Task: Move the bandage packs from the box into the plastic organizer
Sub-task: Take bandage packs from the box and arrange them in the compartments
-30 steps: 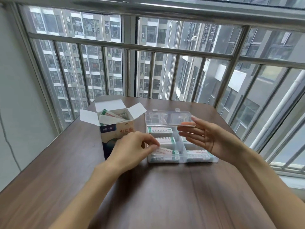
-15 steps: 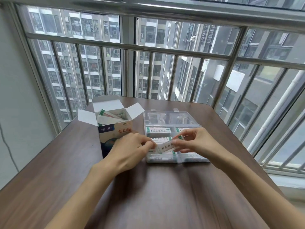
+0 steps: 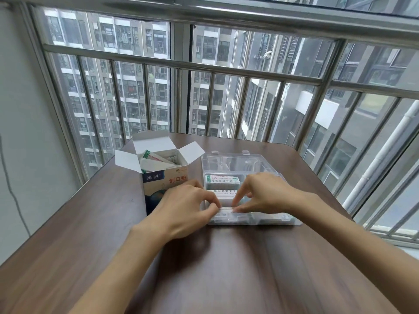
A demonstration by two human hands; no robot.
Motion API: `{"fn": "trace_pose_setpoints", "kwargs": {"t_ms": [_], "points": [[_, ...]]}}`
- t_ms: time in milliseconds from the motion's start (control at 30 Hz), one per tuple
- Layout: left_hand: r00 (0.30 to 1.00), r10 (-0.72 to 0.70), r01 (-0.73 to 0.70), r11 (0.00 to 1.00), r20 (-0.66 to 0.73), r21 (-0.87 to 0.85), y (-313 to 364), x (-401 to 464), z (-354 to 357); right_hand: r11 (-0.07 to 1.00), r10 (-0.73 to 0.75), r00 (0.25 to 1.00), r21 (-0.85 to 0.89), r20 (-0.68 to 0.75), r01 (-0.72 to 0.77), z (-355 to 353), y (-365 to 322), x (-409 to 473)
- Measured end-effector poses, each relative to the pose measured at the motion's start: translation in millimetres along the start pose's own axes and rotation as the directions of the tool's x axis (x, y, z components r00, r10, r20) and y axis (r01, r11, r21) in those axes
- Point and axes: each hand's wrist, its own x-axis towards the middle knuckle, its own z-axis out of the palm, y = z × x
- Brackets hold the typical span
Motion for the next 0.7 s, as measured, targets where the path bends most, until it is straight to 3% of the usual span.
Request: {"fn": "trace_pose_setpoints", "kwargs": {"t_ms": [100, 233, 333, 533, 700], "points": [[0.999, 0.049, -0.048, 0.998, -0.012, 0.05, -2.0, 0.0, -0.1, 0.995, 0.018, 0.997, 0.1, 0.078, -0.026, -1.6, -0.3, 6.7], [0.997, 0.08, -0.078, 0.995, -0.015, 0.064, -3.7, 1.0, 1.5, 0.969, 0.106, 0.994, 0.225, 0.009, -0.105, 6.0, -0.5, 11.6], [0.996, 0.086, -0.085, 0.994, -0.016, 0.071, -4.5, 1.8, 3.3, 0.975, 0.157, 0.987, 0.168, -0.044, -0.148, 10.4, -5.4, 10.4], [0.995, 0.093, -0.091, 0.993, -0.027, 0.074, -4.7, 1.0, 3.4, 0.97, 0.24, 0.949, -0.02, 0.204, -0.242, -7.8, -5.1, 7.7], [0.989, 0.141, -0.137, 0.988, -0.047, 0.075, -4.1, 1.1, 4.6, 0.967, 0.24, 0.928, 0.019, 0.284, -0.255, -3.4, -1.8, 9.2]]}}
